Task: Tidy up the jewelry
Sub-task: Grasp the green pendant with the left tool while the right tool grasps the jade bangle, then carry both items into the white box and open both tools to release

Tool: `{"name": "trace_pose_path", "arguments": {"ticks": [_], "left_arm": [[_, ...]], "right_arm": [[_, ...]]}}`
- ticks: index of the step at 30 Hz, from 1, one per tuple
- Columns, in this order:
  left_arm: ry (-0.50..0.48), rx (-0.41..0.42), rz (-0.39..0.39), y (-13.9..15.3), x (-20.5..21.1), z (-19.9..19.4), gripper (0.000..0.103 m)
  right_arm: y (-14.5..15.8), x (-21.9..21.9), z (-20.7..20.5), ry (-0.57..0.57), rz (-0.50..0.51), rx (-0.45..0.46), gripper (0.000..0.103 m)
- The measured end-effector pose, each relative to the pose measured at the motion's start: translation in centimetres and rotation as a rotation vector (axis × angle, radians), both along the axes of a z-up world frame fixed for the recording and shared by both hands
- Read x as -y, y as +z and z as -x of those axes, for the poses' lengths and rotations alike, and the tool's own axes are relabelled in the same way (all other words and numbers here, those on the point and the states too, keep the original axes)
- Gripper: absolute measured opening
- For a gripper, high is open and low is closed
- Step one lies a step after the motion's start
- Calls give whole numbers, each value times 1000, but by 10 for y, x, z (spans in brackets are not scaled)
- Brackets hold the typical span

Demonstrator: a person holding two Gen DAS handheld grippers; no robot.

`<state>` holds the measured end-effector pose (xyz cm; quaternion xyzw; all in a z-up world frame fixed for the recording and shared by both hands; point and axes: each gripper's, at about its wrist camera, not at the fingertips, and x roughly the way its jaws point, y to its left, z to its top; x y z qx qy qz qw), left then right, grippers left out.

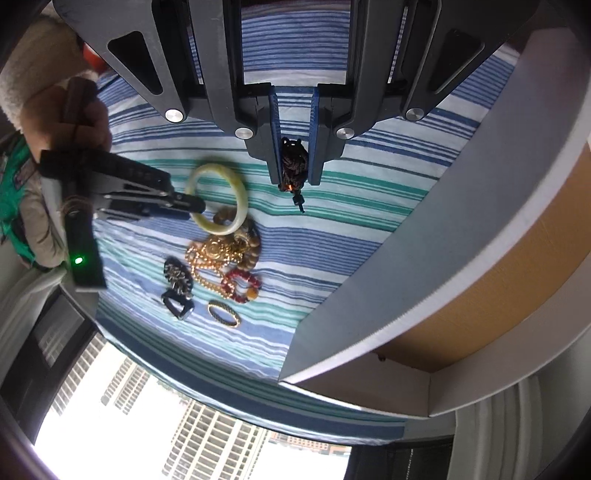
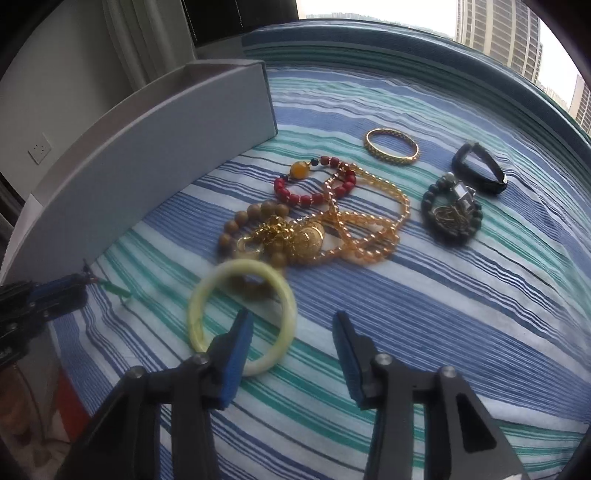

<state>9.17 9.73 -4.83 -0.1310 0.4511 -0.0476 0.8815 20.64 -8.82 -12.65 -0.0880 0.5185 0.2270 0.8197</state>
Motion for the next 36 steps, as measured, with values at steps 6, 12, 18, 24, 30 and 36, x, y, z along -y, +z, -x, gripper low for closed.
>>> {"name": "trace_pose_path", "arguments": {"ticks": [6,12,18,24,30,36], "left_arm": [[31,106,22,59,-18,22,11],[127,210,-47,117,-67,32,11],[303,194,-178,122,-133,25,11],[442,48,-199,78,-193,5,11],[505,-72,-204,37,-219,6,11],[505,-117,-244,23,-220,9,12]], "right_arm": [[11,1,10,0,-8,26,11],[76,6,24,11,-75,144,11],[161,-18,23,59,-213,262,11],[203,-102,-5,182,-339,273,11],[163,-203,-38,257,-374,157,11],[88,-264,-53,263,-282,30,11]]}}
